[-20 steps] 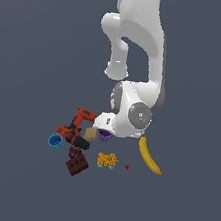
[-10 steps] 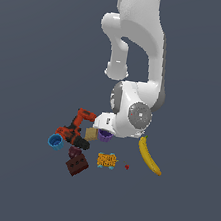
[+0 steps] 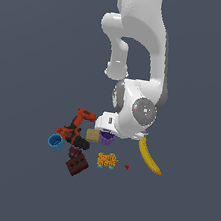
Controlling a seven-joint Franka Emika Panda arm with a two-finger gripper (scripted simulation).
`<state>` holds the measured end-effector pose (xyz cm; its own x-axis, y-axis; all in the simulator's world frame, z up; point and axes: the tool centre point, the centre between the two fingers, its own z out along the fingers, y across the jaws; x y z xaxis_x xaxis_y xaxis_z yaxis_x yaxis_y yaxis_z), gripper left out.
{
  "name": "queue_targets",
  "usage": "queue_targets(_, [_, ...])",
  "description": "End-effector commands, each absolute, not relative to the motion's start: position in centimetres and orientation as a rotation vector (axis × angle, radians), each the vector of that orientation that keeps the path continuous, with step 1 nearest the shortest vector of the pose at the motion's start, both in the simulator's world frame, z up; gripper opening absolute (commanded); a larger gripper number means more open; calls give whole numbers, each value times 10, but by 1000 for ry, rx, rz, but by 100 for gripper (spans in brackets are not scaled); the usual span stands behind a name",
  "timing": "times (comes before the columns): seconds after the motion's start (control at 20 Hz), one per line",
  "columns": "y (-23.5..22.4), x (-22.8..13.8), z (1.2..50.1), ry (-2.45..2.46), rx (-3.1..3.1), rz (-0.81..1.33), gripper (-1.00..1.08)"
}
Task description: Pick up a designated object from a clutter of objects.
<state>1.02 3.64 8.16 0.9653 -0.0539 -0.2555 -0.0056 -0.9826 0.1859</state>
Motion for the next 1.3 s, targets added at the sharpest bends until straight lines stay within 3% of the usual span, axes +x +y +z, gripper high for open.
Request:
queue_targets(0.0, [41, 21, 91, -46, 2943, -321, -100])
queue_targets(0.75, [93, 99, 201, -56, 2980, 385, -100])
queue_targets(1.25, [124, 116, 285, -61, 2920, 833, -100])
